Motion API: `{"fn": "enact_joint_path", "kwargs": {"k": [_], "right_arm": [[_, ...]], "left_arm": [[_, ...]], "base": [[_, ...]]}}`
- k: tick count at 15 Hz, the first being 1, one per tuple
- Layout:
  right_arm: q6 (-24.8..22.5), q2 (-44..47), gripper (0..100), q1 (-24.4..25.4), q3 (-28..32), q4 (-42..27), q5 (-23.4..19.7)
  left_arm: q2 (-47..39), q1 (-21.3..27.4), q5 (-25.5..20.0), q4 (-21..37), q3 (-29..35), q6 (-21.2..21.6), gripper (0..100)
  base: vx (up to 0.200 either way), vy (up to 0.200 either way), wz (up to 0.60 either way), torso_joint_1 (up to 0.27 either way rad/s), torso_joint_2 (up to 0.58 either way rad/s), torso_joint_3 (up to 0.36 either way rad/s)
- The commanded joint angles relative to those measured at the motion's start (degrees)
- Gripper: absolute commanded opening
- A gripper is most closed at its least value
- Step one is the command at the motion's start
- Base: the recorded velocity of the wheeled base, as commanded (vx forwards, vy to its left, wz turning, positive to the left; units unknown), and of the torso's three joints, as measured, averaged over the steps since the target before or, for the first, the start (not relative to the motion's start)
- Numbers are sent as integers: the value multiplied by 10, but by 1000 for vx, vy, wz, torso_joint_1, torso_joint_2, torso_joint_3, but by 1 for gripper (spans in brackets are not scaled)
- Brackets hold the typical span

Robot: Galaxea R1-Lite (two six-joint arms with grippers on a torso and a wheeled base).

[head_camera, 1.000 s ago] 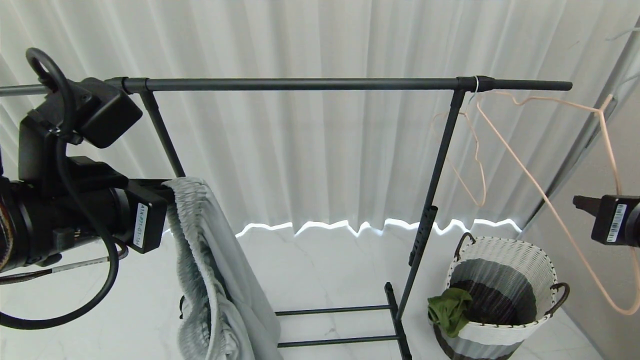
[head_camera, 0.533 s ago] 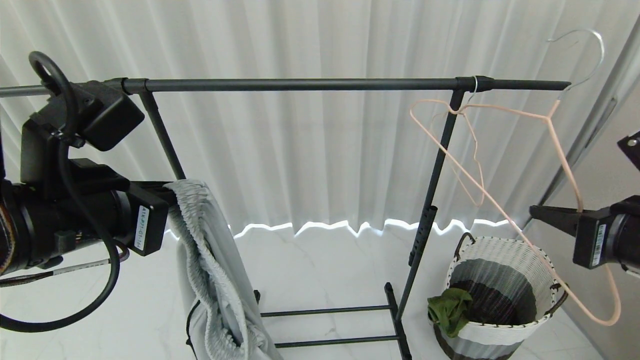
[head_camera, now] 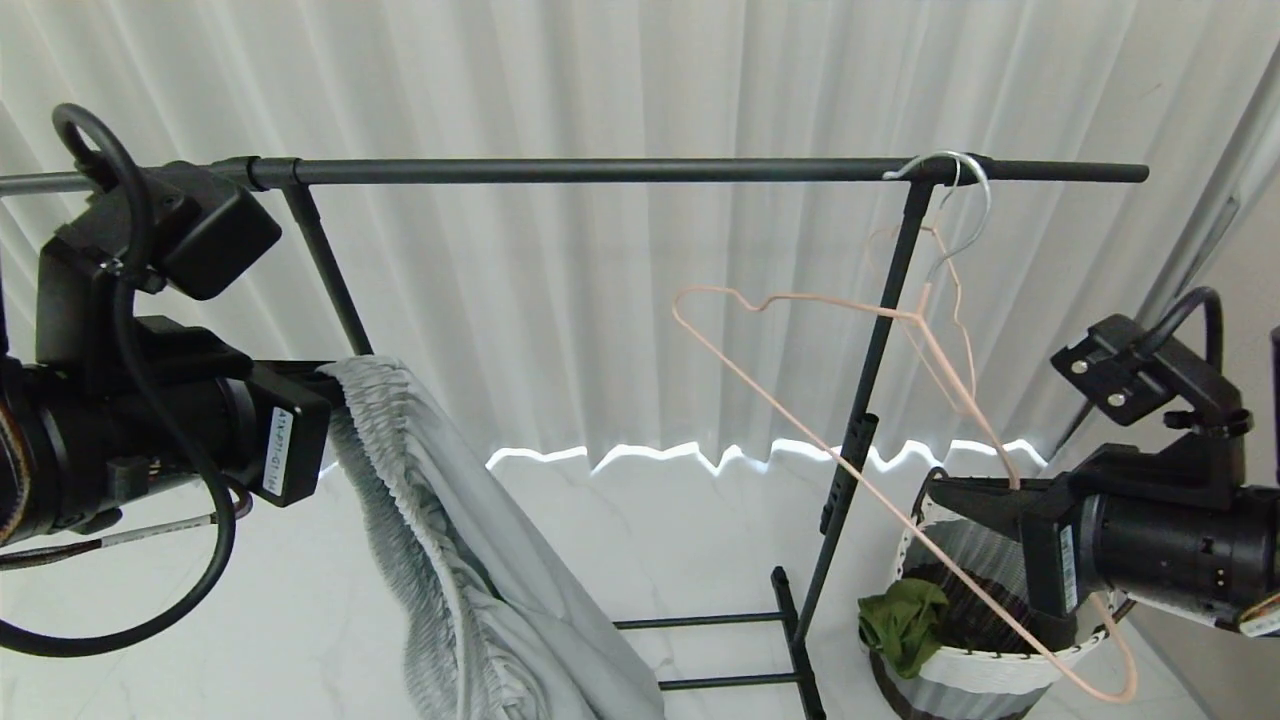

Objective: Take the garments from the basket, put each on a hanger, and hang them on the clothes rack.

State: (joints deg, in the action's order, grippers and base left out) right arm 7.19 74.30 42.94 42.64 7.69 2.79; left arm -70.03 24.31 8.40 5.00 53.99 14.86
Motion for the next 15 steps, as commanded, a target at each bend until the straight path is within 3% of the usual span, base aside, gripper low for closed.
{"fn": "enact_joint_path", "kwargs": {"k": [1, 7, 10, 11, 14, 15], "right_arm": [[0, 21, 0, 12, 0, 3, 0], [1, 23, 0, 36, -1, 9, 0], [20, 23, 0, 92, -2, 9, 0], [27, 23, 0, 109, -5, 8, 0], [36, 20, 0, 153, -18, 9, 0], [42, 19, 0, 165, -19, 9, 0]], "left_arm": [[-1, -1, 0, 0, 0, 0, 0], [-6, 2, 0, 0, -9, 2, 0], [-19, 1, 4, 0, -13, 47, 0], [-29, 2, 23, 0, -10, 48, 0], [-71, 8, 144, 0, 11, 42, 0], [-84, 7, 146, 0, 23, 40, 0]], "base": [[0, 200, 0, 2, 7, -2], [0, 33, 0, 0, 0, 0], [0, 0, 0, 0, 0, 0], [0, 0, 0, 0, 0, 0], [0, 0, 0, 0, 0, 0], [0, 0, 0, 0, 0, 0]]}}
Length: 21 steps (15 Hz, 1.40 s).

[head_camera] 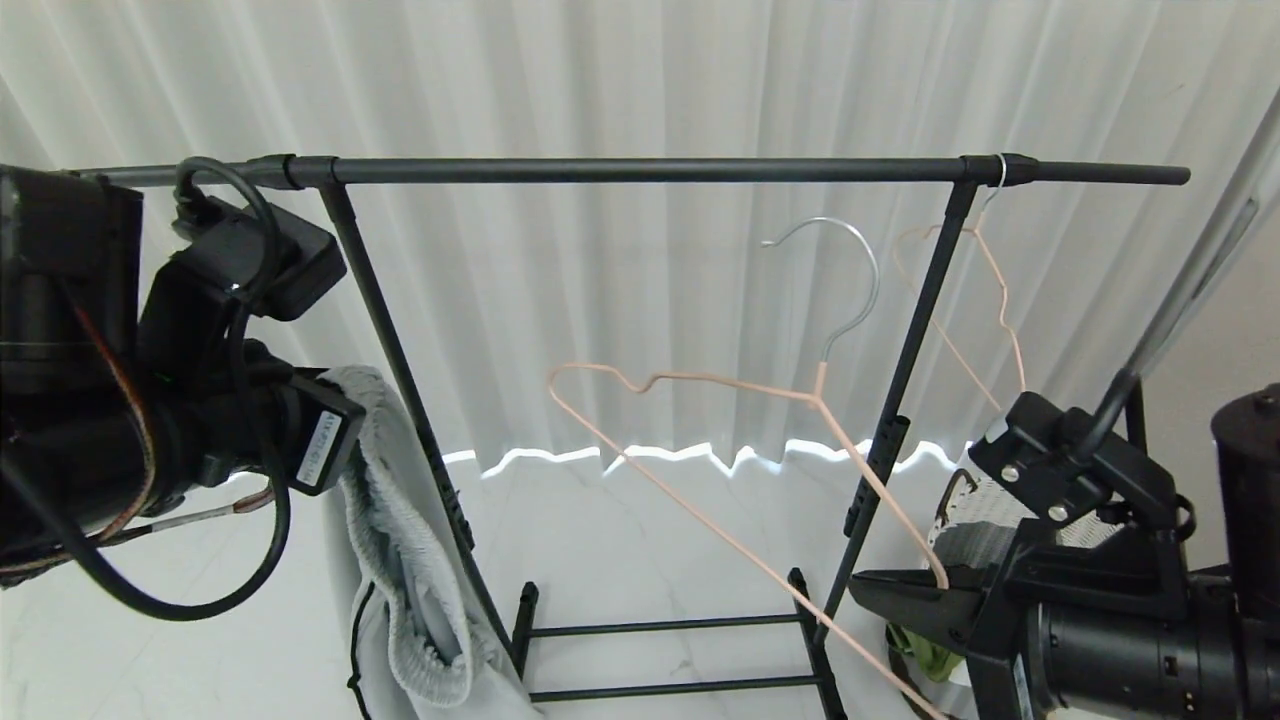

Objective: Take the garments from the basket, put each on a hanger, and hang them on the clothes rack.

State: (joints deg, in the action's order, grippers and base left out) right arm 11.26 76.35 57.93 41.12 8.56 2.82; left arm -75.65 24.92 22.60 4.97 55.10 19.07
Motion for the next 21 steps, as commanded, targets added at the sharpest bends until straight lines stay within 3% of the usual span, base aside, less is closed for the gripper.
{"fn": "enact_joint_path", "kwargs": {"k": [1, 9, 14, 17, 21], "right_arm": [[7, -1, 0, 22, -3, 1, 0], [7, -1, 0, 66, -2, 1, 0], [7, -4, 0, 78, -1, 1, -1], [7, -8, 0, 100, 0, 1, 0], [7, 22, 0, 93, 1, 4, 4]], "left_arm": [[-35, 1, 3, -1, 25, -3, 0], [-100, 39, 9, -7, 94, -107, 0], [-115, 38, 39, -8, 102, -119, 0], [-115, 39, 41, -8, 104, -119, 0], [-110, 40, 44, -8, 111, -118, 0]], "base": [[0, 0, 0, 0, 0, 0], [0, 0, 0, 0, 0, 0], [0, 0, 0, 0, 0, 0], [0, 0, 0, 0, 0, 0], [0, 0, 0, 0, 0, 0]]}}
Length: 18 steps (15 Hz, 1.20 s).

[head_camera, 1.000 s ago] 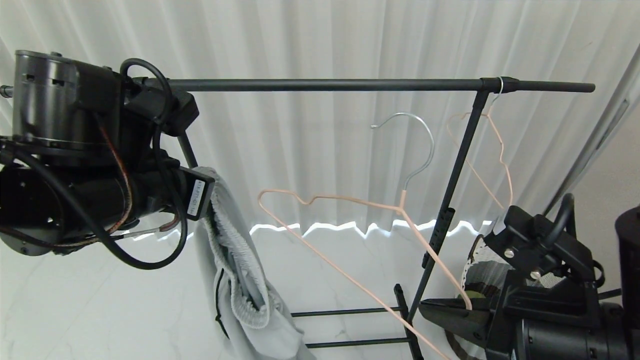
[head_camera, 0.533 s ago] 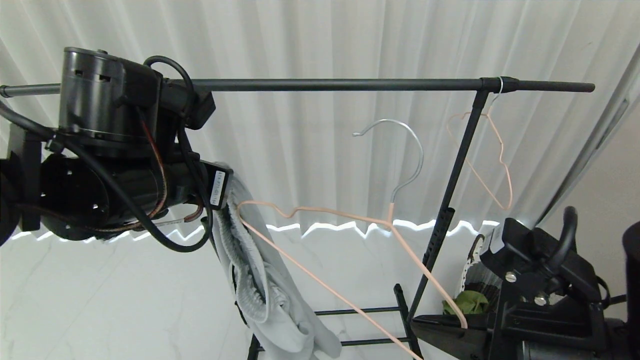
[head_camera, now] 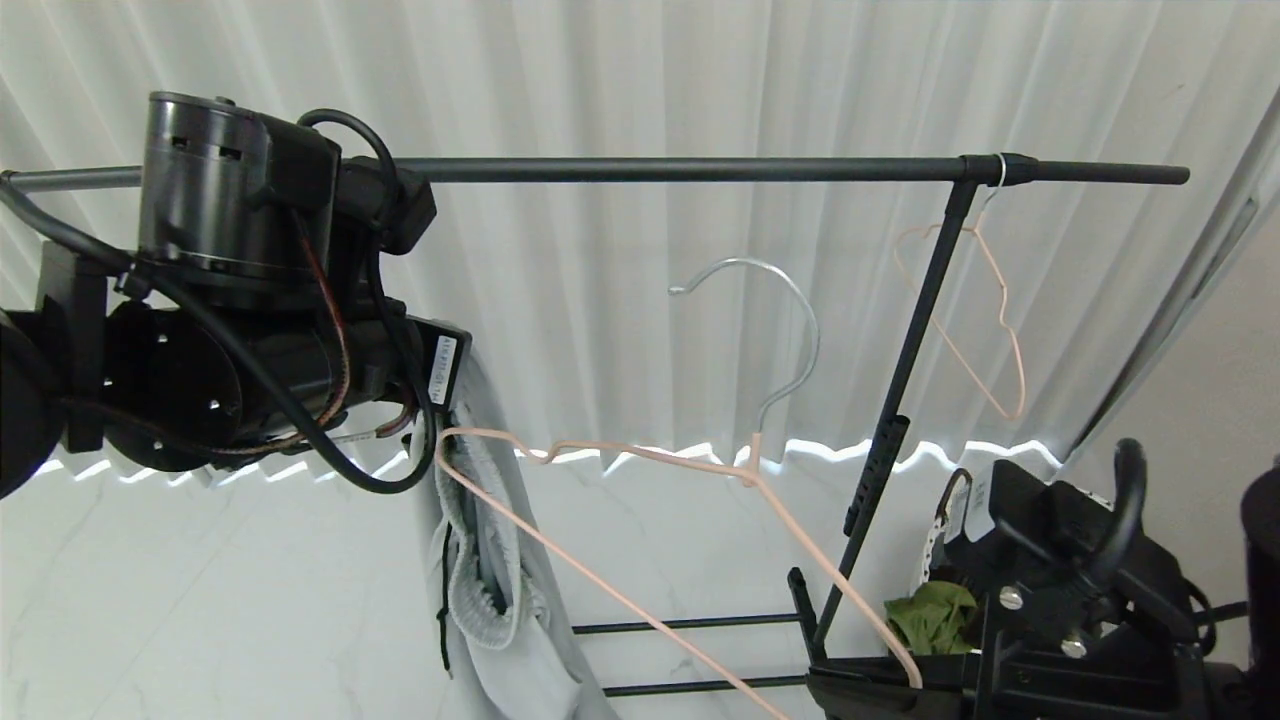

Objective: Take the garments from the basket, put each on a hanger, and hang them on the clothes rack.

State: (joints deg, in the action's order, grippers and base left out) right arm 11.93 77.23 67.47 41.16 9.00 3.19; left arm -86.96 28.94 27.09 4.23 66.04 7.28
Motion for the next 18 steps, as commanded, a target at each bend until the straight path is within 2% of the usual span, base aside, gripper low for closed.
{"fn": "enact_joint_path", "kwargs": {"k": [1, 3, 6, 9, 12, 14, 18], "right_arm": [[0, 27, 0, -12, 1, 14, 1], [-1, 67, 0, -30, 2, 82, 11], [0, 108, 0, -31, 7, 137, 52], [2, 129, 0, -35, 16, 148, 57], [27, 152, 0, -42, 38, 151, 82], [50, 171, 0, -43, 65, 151, 101], [53, 209, 0, -39, 96, 170, 114]], "left_arm": [[5, 3, 5, 0, 6, 1, 0], [7, 12, 17, 0, 15, 3, 0], [7, 22, 18, 0, 15, 2, 0], [7, 29, 19, 0, 14, -1, 0], [8, 31, 67, 0, 14, -5, 0], [9, 45, 68, 1, 12, -18, 0], [9, 88, 70, 2, 12, -36, 0]], "base": [[0, 0, 0, 0, 0, 0], [0, 0, 0, 0, 0, 0], [0, 0, 0, 0, 0, 0], [0, 0, 0, 0, 0, 0], [0, 0, 0, 0, 0, 0], [0, 0, 0, 0, 0, 0], [0, 0, 0, 0, 0, 0]]}}
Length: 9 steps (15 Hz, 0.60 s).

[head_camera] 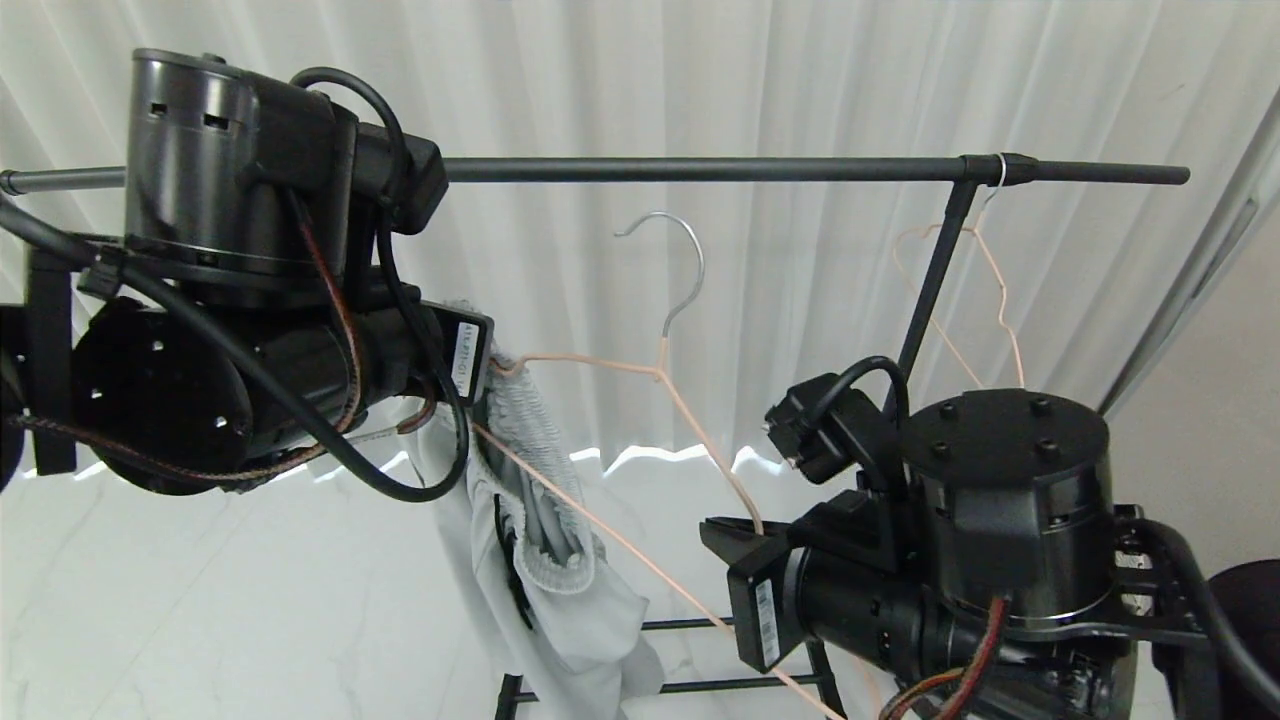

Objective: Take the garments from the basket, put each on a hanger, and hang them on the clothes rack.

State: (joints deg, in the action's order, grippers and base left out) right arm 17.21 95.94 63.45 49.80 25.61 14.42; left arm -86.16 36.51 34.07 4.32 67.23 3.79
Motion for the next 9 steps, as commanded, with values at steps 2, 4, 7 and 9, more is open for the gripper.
{"fn": "enact_joint_path", "kwargs": {"k": [2, 4, 7, 9], "right_arm": [[0, 43, 0, 2, 10, 28, 10], [0, 57, 0, 6, 14, 39, 10], [0, 79, 0, 19, 25, 65, 10], [0, 89, 0, 31, 25, 74, 12]], "left_arm": [[1, 27, 0, 1, 2, -9, 0], [6, 30, 0, 2, 3, -10, 0], [13, 61, 0, 2, 4, -30, 0], [20, 104, -1, 2, 4, -46, 0]], "base": [[0, 0, 0, 0, 0, 0], [0, 0, 0, 0, 0, 0], [0, 0, 0, 0, 0, 0], [0, 0, 0, 0, 0, 0]]}}
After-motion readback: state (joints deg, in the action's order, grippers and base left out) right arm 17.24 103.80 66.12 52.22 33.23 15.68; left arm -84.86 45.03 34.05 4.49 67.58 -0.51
